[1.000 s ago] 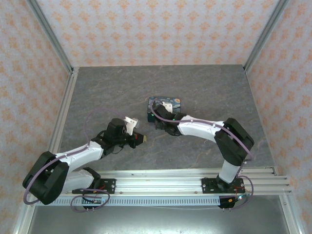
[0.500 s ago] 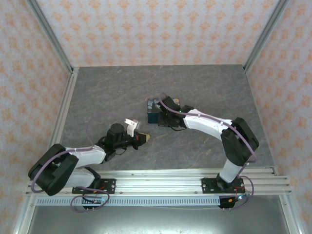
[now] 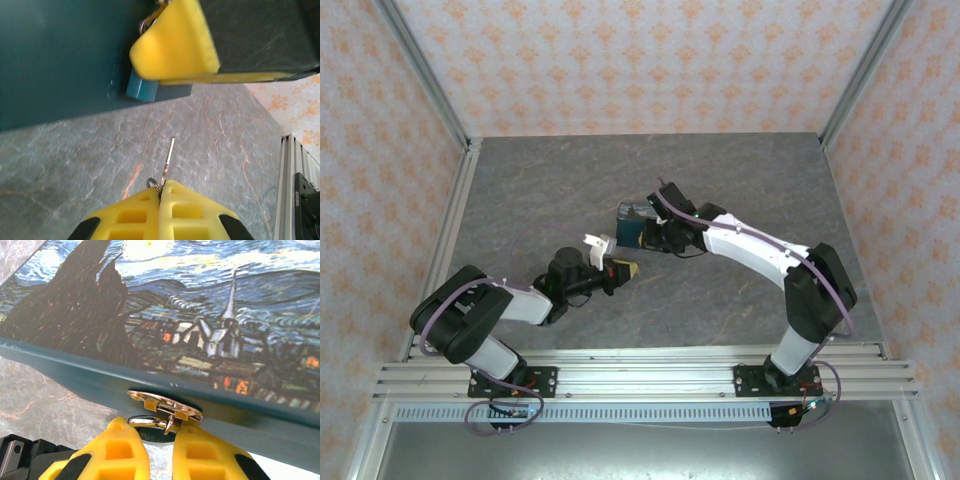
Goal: Unlock a padlock with a key
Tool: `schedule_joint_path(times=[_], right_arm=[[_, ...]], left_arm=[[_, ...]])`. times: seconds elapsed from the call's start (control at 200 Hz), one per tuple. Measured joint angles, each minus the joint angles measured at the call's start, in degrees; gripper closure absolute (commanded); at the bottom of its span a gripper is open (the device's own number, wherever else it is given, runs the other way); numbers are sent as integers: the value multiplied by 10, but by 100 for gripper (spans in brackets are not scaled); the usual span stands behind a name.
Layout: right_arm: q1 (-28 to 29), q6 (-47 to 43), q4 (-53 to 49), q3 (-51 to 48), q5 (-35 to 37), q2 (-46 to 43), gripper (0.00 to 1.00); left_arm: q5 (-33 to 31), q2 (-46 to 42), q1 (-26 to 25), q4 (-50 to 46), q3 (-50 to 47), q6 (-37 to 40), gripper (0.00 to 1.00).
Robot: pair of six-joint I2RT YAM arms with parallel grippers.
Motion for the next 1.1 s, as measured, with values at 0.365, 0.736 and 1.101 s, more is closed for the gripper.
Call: schedule_joint_path(times=[0.365,0.736,1.101], right_arm=[[-30,13,-5,0,-64,-3,100],[-52,21,-5,0,-118,-5,100],[-56,23,-3,0,-139,-5,100]], left_arm=[[0,20,0,19,9,35,100],[0,30,0,30,14,61,100],[2,40,20,44,23,64,100]])
